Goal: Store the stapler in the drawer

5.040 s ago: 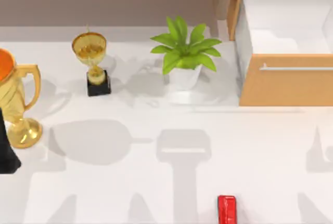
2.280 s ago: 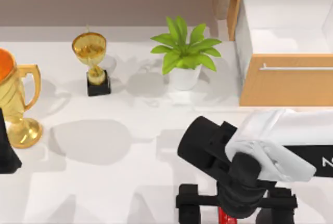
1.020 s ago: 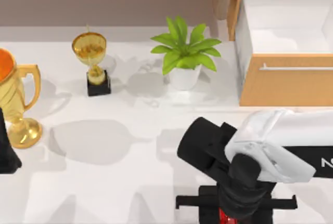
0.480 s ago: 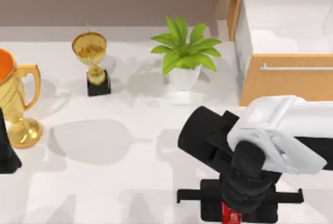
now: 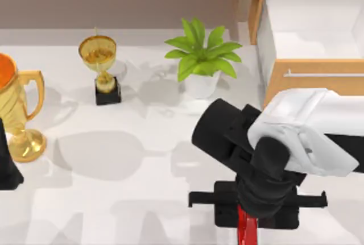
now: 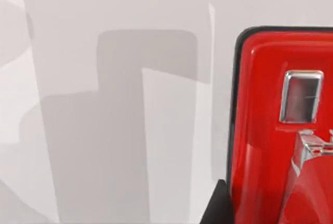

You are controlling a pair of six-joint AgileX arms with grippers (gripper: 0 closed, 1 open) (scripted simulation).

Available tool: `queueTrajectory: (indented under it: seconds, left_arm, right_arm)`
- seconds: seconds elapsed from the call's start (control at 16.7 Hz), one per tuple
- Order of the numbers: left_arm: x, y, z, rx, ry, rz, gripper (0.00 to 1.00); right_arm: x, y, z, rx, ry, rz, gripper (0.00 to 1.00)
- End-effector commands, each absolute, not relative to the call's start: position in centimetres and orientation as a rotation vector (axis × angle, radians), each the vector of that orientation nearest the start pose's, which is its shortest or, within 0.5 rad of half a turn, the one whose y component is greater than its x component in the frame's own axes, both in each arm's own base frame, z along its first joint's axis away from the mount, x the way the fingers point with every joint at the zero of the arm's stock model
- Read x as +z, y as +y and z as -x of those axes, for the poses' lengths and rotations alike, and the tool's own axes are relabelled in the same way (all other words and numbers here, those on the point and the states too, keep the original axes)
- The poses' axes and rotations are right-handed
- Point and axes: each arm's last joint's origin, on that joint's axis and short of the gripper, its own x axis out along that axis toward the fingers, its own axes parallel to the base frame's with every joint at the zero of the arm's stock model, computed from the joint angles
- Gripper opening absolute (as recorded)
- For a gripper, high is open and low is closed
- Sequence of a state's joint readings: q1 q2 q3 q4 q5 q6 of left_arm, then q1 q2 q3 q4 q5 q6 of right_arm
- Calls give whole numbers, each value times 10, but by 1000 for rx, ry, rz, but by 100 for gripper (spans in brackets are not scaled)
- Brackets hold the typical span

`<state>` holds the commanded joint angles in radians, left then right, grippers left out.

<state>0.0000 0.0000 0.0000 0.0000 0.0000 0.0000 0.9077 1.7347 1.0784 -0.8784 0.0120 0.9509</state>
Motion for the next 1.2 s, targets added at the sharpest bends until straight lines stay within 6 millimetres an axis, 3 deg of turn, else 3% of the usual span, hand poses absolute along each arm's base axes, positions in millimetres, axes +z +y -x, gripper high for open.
queueTrajectory:
  seconds: [0.24, 0.42, 0.72, 0.96, 1.2]
  left_arm:
    - [160, -1, -106, 0, 0, 0, 100]
    - [160, -1, -106, 0, 0, 0, 100]
    - [160, -1, -106, 0, 0, 0, 100]
    - [160, -1, -106, 0, 0, 0, 100]
    - [160, -1, -106, 0, 0, 0, 100]
  right_arm:
    - [196, 250, -227, 22, 1447, -60, 0]
    - [242, 248, -271, 50, 1326, -87, 0]
    - [310, 211, -342, 27, 1149, -87, 0]
    - [322, 162, -391, -35, 1121, -50, 0]
    - [299, 112, -434, -83, 1186, -23, 0]
